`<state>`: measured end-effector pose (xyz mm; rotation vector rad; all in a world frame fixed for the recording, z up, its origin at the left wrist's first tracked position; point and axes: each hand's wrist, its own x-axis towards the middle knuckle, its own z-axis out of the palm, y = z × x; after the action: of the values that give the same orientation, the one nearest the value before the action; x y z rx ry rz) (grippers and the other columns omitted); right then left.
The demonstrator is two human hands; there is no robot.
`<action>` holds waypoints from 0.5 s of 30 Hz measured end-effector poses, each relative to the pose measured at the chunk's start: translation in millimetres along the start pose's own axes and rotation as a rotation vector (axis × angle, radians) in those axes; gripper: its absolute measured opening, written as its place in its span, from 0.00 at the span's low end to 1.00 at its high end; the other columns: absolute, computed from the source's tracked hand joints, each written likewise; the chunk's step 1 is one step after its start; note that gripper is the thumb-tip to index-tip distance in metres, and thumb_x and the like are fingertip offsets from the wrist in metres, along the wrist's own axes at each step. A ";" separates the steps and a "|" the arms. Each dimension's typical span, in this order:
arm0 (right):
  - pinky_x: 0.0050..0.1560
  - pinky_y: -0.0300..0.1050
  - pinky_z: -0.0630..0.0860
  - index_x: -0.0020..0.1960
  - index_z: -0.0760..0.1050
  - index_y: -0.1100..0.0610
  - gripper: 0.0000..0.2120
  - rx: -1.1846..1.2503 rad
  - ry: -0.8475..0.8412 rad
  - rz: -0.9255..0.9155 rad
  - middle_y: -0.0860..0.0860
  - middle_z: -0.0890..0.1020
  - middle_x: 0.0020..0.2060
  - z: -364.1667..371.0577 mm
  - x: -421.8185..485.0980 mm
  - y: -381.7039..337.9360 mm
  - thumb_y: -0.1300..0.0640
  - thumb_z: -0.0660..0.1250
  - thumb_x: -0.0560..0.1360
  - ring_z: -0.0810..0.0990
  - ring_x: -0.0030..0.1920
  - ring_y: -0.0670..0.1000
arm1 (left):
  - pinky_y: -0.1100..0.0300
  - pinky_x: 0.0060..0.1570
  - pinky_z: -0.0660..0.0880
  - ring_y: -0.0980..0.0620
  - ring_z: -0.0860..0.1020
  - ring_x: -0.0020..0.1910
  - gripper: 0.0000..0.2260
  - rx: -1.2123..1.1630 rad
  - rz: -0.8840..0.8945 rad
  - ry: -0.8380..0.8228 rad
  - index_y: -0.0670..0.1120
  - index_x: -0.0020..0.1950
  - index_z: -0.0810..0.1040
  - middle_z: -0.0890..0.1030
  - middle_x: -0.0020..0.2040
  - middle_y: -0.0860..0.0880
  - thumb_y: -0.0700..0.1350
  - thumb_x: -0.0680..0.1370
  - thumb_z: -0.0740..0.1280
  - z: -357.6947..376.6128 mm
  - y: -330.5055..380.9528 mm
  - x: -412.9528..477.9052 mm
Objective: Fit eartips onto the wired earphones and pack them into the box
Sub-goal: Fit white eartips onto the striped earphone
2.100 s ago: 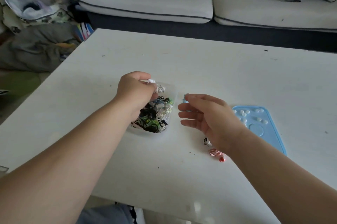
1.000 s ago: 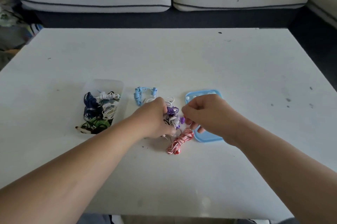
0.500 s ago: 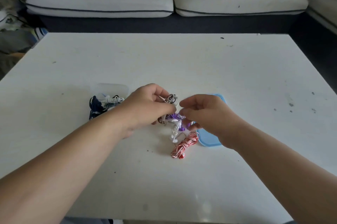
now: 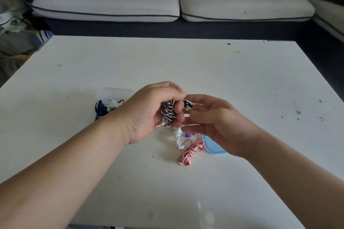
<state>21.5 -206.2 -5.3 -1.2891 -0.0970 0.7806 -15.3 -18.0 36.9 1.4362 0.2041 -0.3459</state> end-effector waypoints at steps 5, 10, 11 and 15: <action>0.50 0.50 0.83 0.65 0.77 0.68 0.14 0.084 0.030 -0.045 0.71 0.82 0.53 -2.9 -2.6 -3.0 0.69 0.63 0.81 0.86 0.52 0.65 | 0.53 0.38 0.76 0.45 0.78 0.36 0.05 0.088 0.026 0.094 0.42 0.55 0.81 0.78 0.35 0.44 0.37 0.82 0.65 2.9 -6.4 7.3; 0.55 0.50 0.83 0.62 0.79 0.67 0.12 0.123 0.021 -0.067 0.71 0.82 0.55 -11.3 -7.3 -3.5 0.67 0.64 0.81 0.85 0.54 0.64 | 0.52 0.45 0.81 0.50 0.80 0.37 0.10 0.060 -0.005 0.121 0.45 0.58 0.84 0.82 0.38 0.47 0.37 0.84 0.64 11.0 -11.0 13.3; 0.53 0.48 0.83 0.61 0.81 0.66 0.11 0.121 0.026 -0.065 0.70 0.83 0.54 -12.4 -8.4 -4.0 0.67 0.64 0.80 0.85 0.52 0.62 | 0.54 0.43 0.82 0.51 0.80 0.37 0.10 0.071 -0.001 0.131 0.45 0.58 0.85 0.82 0.38 0.47 0.38 0.84 0.64 13.4 -11.7 14.2; 0.47 0.44 0.84 0.56 0.83 0.65 0.10 0.123 0.072 -0.053 0.62 0.84 0.44 -15.8 -10.8 -4.1 0.69 0.66 0.78 0.85 0.44 0.56 | 0.62 0.35 0.80 0.49 0.82 0.37 0.06 0.159 0.049 0.184 0.44 0.54 0.86 0.84 0.44 0.39 0.40 0.83 0.68 20.9 -15.5 17.9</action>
<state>22.9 -225.5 -2.8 -1.1923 -0.0255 0.6839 -5.6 -42.2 19.0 1.6291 0.2952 -0.1922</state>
